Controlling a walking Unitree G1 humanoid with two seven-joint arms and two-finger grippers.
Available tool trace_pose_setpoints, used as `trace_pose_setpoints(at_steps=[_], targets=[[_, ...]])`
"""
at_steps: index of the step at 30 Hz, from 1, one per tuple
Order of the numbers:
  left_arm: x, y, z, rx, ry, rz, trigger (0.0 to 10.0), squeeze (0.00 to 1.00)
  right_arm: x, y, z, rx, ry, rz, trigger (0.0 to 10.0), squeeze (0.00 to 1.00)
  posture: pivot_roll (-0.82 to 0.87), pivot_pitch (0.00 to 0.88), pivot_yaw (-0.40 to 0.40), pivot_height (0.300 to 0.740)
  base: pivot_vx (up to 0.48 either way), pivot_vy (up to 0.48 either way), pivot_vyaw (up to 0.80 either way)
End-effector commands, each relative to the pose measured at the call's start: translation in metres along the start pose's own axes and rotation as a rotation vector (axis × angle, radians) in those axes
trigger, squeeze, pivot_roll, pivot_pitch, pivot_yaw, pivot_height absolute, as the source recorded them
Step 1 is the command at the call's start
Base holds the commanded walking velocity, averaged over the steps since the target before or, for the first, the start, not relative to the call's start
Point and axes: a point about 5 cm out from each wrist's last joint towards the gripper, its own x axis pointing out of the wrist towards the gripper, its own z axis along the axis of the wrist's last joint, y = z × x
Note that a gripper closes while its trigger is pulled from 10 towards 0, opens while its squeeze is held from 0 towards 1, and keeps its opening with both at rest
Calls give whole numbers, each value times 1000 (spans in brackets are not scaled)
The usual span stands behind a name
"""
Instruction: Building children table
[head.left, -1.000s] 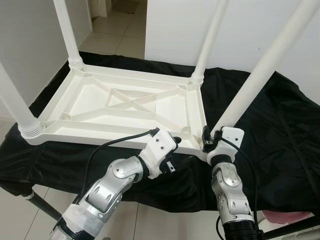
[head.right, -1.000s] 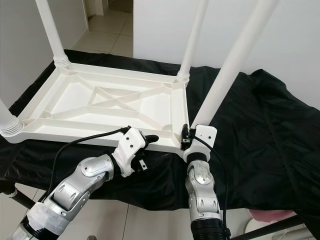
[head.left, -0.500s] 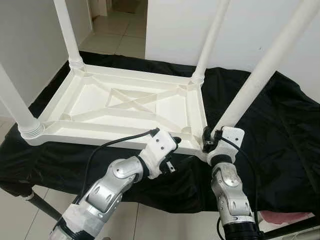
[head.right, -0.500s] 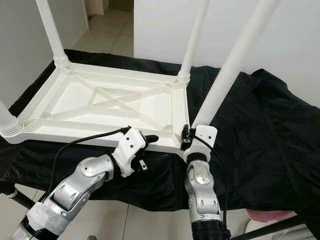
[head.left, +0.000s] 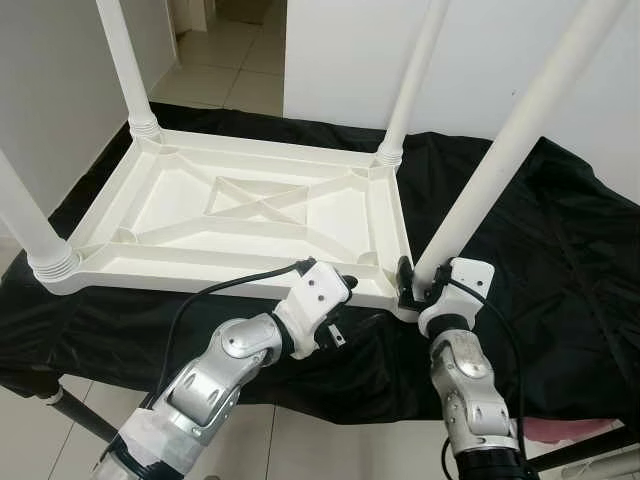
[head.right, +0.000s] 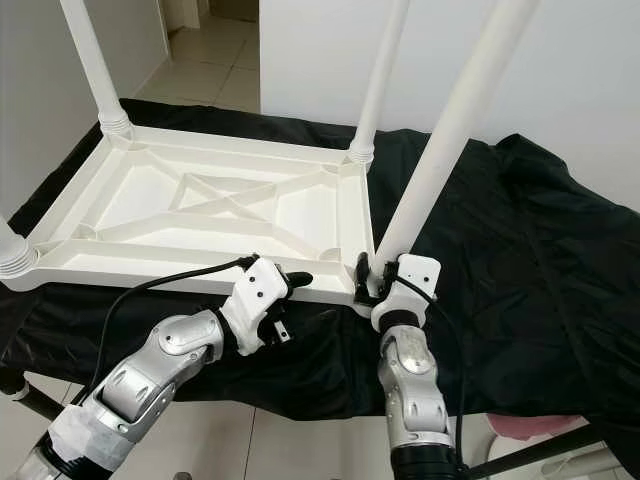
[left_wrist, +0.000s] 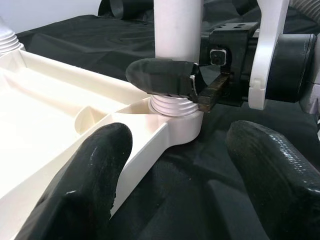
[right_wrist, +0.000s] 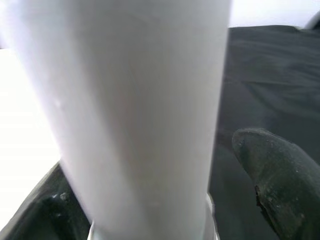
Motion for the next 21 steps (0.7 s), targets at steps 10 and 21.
trace_pose_setpoints(at_steps=[10,21], targets=[[4,-7,-2,9,7,-95,10000,0,12,-8,10,-25,-47,343,10000,0,-18,0,-80,740,0,0,0],[5,-6,-1,12,0,-86,10000,0,31,-14,15,-148,-20,511,0,0,-1,0,-91,740,0,0,0]])
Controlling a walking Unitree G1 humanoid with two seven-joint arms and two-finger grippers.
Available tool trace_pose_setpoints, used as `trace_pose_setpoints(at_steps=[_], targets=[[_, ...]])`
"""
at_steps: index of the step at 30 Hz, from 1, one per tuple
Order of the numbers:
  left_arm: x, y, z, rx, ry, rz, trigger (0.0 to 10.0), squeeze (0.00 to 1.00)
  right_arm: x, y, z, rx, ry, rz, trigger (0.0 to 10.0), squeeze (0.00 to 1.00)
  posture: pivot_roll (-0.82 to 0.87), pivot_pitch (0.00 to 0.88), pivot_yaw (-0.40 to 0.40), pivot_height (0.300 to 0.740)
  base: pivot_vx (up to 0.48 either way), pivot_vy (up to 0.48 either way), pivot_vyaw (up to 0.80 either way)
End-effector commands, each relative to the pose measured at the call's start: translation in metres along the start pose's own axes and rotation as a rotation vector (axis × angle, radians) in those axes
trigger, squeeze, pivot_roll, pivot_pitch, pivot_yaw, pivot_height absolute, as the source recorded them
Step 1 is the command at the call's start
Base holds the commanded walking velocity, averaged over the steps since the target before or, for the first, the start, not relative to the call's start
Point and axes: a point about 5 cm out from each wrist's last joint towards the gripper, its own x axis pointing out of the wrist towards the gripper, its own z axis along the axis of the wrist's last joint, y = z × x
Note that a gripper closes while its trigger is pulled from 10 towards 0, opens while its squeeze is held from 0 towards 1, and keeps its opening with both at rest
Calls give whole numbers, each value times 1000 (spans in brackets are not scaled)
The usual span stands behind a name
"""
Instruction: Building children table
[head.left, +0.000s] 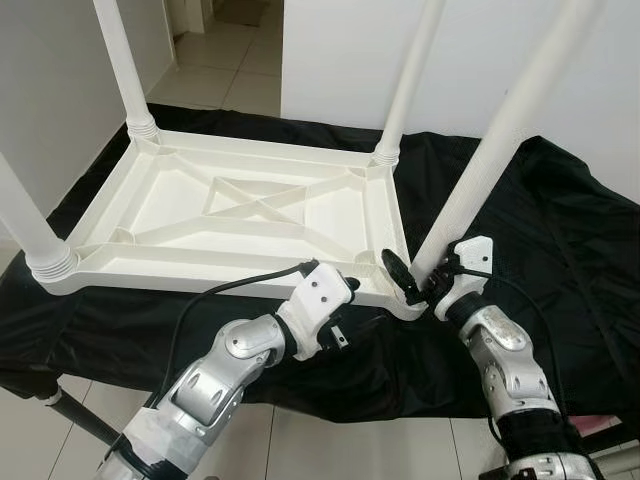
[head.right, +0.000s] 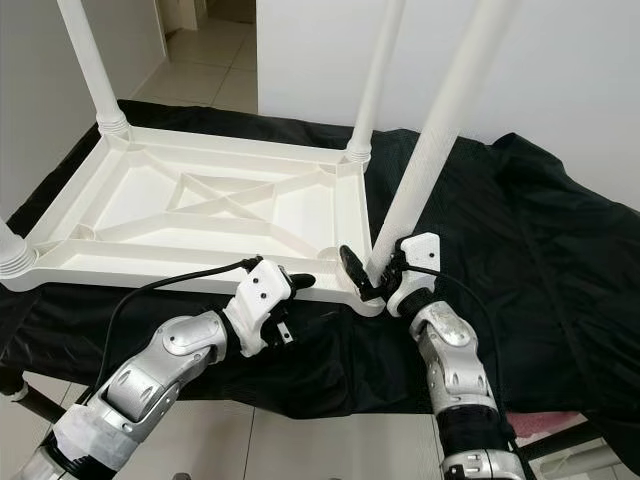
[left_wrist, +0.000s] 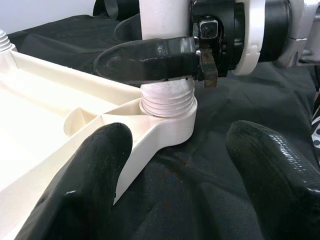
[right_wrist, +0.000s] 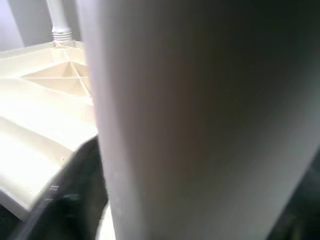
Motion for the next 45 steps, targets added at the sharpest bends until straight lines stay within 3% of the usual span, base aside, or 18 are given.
trace_pose_setpoints(at_steps=[1,15,16,17,18,21,23,30,33,37,38,39,43,45], targets=[[2,-5,1,19,0,-80,10000,0,2,0,-1,-12,12,19,0,0,-1,0,-91,740,0,0,0],[-2,-5,2,6,1,-53,10000,0,-3,-2,-13,21,28,78,0,0,9,0,-89,740,0,0,0],[-2,-5,1,5,2,-54,10000,0,-3,-1,-13,31,23,69,4471,0,7,0,-85,740,0,0,0],[-2,-5,1,5,3,-55,10000,0,-3,-1,-12,40,19,63,4471,0,4,0,-83,740,0,0,0],[-3,-5,1,5,5,-57,10000,0,-3,0,-12,54,23,50,10000,0,3,0,-83,740,0,0,0],[-3,-5,1,5,6,-58,10000,0,-3,1,-12,64,26,41,10000,0,3,0,-83,740,0,0,0],[-3,-6,0,2,10,-62,10000,0,-2,4,-14,33,73,-60,10000,0,-1,0,-82,740,0,0,0],[-2,-7,-1,5,15,-63,10000,0,-1,5,-14,75,80,-155,10000,0,-12,0,-78,740,0,0,0],[0,-10,2,-5,1,-71,10000,0,-3,10,-14,113,95,-370,10000,0,-16,0,-78,740,0,0,0],[1,-10,3,-9,-5,-73,10000,0,-10,20,-15,127,124,-596,10000,0,-18,3,-78,740,0,0,0],[1,-10,3,-9,-5,-73,10000,0,-10,20,-15,127,124,-596,10000,0,-18,3,-78,740,0,0,0],[1,-10,3,-12,-8,-72,10000,0,-12,24,-15,148,127,-689,10000,0,-16,5,-79,740,0,0,0],[1,-9,6,-26,-20,-70,10000,0,-13,34,-14,193,118,-790,10000,0,-13,8,-78,740,0,0,0],[0,-9,6,-26,-18,-69,10000,0,-10,43,-15,222,131,-764,10000,0,-15,8,-75,740,0,0,0]])
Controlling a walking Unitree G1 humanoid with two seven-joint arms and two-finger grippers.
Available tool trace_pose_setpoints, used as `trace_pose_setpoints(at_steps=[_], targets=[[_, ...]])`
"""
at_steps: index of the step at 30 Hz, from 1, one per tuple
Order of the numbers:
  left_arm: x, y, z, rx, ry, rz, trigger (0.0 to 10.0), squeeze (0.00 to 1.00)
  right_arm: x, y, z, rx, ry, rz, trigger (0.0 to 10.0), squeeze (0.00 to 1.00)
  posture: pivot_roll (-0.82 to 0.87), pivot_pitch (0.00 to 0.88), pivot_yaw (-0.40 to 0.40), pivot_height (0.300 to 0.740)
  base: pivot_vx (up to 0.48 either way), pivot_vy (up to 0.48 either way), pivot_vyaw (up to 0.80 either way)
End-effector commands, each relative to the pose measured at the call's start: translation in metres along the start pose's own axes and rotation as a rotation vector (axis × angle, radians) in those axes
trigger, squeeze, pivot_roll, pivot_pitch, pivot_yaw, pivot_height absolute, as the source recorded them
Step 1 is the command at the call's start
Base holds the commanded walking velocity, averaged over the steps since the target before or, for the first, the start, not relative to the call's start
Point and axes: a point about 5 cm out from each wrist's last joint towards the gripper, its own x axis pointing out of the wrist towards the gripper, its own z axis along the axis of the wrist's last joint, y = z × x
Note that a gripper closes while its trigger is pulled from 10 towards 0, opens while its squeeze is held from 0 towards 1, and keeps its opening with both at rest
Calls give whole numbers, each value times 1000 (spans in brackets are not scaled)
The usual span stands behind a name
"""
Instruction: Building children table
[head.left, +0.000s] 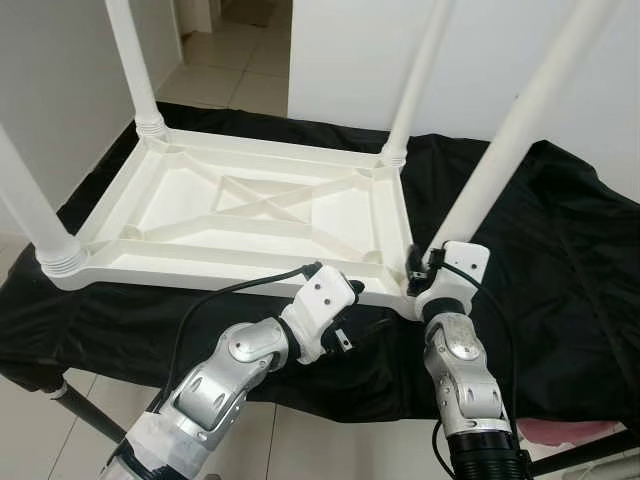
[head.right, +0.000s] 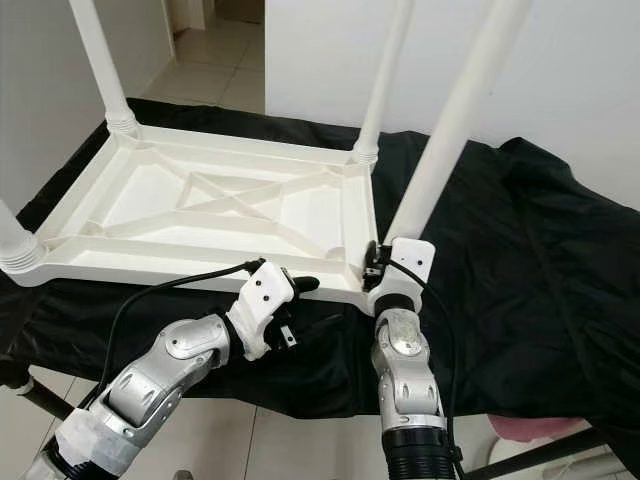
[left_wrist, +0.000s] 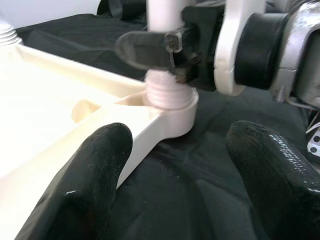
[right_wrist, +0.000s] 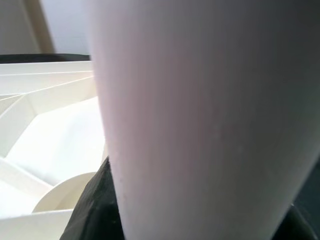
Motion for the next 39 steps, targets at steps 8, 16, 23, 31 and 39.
trace_pose_setpoints(at_steps=[8,16,23,31,39], targets=[[0,-4,4,8,-7,-67,10000,0,-10,3,-16,49,117,-67,10000,0,-17,6,-70,740,0,0,0],[1,-4,4,11,-8,-68,10000,0,-12,12,-12,81,101,3,10000,1000,-11,0,-73,740,0,0,0],[2,-1,5,20,-10,-60,10000,0,-11,11,-9,49,70,116,10000,0,-8,0,-79,740,0,0,0],[2,5,5,21,-28,-14,10000,0,-12,7,-7,28,2,185,10000,0,-8,0,-81,740,0,0,0],[2,13,2,-30,-73,78,10000,0,-15,5,-13,37,-42,233,10000,0,-8,0,-73,740,0,0,0]])
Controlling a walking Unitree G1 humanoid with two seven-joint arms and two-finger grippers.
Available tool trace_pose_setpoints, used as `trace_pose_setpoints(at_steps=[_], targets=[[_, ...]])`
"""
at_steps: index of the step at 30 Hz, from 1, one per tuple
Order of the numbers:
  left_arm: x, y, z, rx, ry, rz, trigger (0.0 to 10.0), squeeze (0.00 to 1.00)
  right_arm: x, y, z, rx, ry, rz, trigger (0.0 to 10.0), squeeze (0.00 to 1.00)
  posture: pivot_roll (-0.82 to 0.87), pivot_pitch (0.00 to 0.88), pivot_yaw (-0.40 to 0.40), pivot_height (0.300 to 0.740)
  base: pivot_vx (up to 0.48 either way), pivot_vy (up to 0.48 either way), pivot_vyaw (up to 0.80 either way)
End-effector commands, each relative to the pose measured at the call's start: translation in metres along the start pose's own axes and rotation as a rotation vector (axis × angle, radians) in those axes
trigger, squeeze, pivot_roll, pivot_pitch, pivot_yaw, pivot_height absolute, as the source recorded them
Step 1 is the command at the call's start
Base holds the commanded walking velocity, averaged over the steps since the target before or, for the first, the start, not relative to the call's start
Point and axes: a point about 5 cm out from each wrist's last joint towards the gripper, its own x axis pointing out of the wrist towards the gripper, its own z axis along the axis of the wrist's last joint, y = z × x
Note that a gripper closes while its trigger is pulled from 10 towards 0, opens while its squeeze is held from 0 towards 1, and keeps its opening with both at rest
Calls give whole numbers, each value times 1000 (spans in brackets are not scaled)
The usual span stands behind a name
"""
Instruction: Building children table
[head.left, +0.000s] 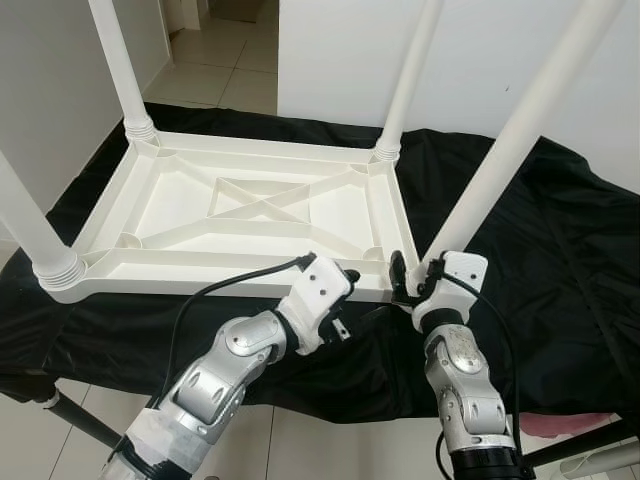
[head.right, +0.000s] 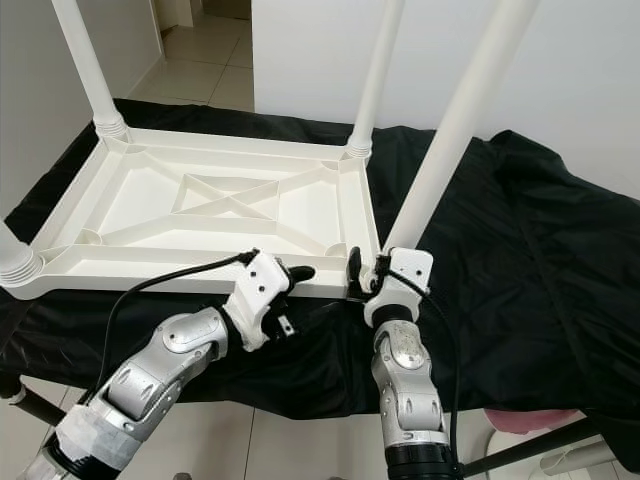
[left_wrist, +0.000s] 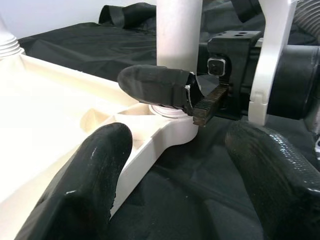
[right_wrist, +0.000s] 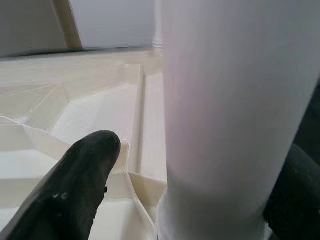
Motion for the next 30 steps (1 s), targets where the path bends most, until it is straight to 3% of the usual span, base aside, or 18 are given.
trace_pose_setpoints(at_steps=[1,4,9,10,13,15,21,30], targets=[[-1,7,-4,-38,-32,77,10000,0,-6,0,-11,18,-3,44,10000,0,-8,0,-73,740,0,0,0],[-2,22,-11,-143,-86,239,10000,0,-9,-2,-18,49,-27,42,10000,0,-9,0,-51,740,0,0,0],[-3,30,-12,-180,-104,324,10000,0,-9,-2,-18,52,-34,46,10000,0,0,0,-31,740,0,0,0],[-5,41,-10,-209,-125,403,10000,0,-10,-2,-21,51,-31,39,10000,0,0,0,-12,740,0,0,0],[-8,50,-9,-226,-134,463,10000,0,-11,-2,-22,50,-32,35,10000,0,-4,0,4,740,0,0,0],[-13,64,-8,-225,-131,530,10000,0,-12,-1,-24,54,-45,35,10000,0,-17,0,45,740,0,0,0],[-15,78,-8,-158,-90,559,10000,0,-13,-1,-30,47,-55,52,10000,0,-25,0,103,740,0,0,0],[-14,84,-4,-105,-71,559,10000,0,-11,-2,-30,48,-71,57,10000,0,-37,0,143,740,0,0,0]])
